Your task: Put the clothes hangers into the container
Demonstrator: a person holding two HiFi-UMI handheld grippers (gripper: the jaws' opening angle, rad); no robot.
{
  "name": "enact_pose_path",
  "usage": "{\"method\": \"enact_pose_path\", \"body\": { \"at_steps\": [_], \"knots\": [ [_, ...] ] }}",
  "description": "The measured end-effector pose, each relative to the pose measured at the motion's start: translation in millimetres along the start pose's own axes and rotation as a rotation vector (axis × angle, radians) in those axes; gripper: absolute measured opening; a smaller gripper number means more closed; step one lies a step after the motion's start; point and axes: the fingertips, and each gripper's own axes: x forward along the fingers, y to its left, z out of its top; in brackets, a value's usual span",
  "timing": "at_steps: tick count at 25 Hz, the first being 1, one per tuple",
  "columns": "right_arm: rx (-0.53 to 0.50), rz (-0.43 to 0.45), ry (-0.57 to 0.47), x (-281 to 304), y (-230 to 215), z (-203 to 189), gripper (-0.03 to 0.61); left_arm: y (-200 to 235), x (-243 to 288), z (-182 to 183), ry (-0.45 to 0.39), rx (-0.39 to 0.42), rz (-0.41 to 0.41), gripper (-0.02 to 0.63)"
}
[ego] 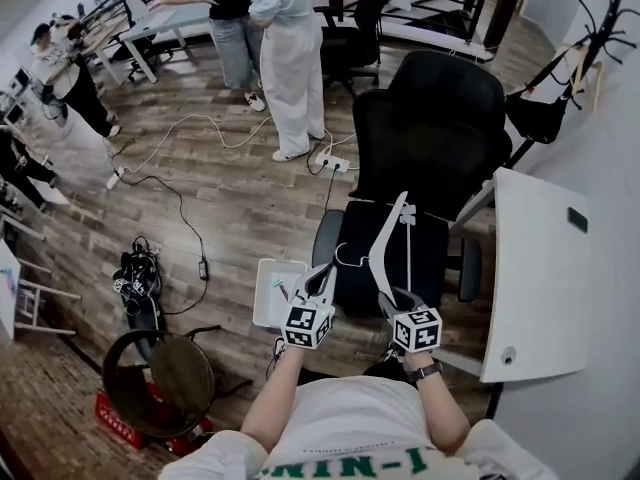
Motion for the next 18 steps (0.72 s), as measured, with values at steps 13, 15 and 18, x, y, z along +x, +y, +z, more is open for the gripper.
{"method": "enact_pose_path", "body": {
  "at_steps": [13, 15, 18],
  "knots": [
    [-0.153, 0.227, 0.087, 87, 106, 13, 0.123, 101, -79, -12, -0.057, -0.073, 0.251, 0.012],
    [-0.171, 0.257, 0.110, 107, 121, 11, 0.123, 121, -87, -19, -0.054, -0.089, 0.287, 0.012],
    [-0.203, 0.319, 0.178, 131, 146, -1, 0.123, 144, -108, -34, -0.038, -0.132, 0.362, 0.012]
  ]
}}
